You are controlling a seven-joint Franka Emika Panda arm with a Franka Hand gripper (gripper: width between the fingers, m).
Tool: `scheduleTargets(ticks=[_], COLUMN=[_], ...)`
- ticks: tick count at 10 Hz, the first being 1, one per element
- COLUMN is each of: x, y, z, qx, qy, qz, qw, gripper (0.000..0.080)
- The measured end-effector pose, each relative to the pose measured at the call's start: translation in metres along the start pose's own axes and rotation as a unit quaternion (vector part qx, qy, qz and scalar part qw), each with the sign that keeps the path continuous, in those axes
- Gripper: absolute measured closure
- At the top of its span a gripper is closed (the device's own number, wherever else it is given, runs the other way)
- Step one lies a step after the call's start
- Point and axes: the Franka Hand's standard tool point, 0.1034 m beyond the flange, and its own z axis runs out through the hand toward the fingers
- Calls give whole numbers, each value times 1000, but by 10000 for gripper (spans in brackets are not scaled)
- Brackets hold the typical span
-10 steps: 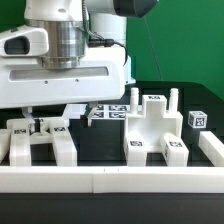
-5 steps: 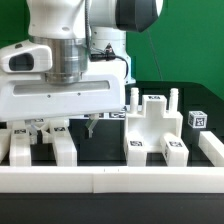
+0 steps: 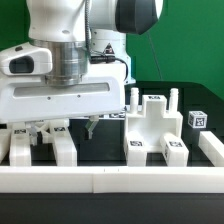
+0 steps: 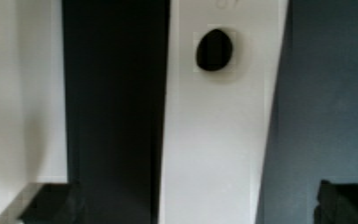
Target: Assemble chair
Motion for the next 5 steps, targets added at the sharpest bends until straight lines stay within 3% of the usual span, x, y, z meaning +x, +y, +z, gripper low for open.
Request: scheduleTargets(ticks=[5], x=[-7], y=[-6], z=[19], qx=[5], qy=[-13], qz=[-5], qw=[1000], gripper=[150])
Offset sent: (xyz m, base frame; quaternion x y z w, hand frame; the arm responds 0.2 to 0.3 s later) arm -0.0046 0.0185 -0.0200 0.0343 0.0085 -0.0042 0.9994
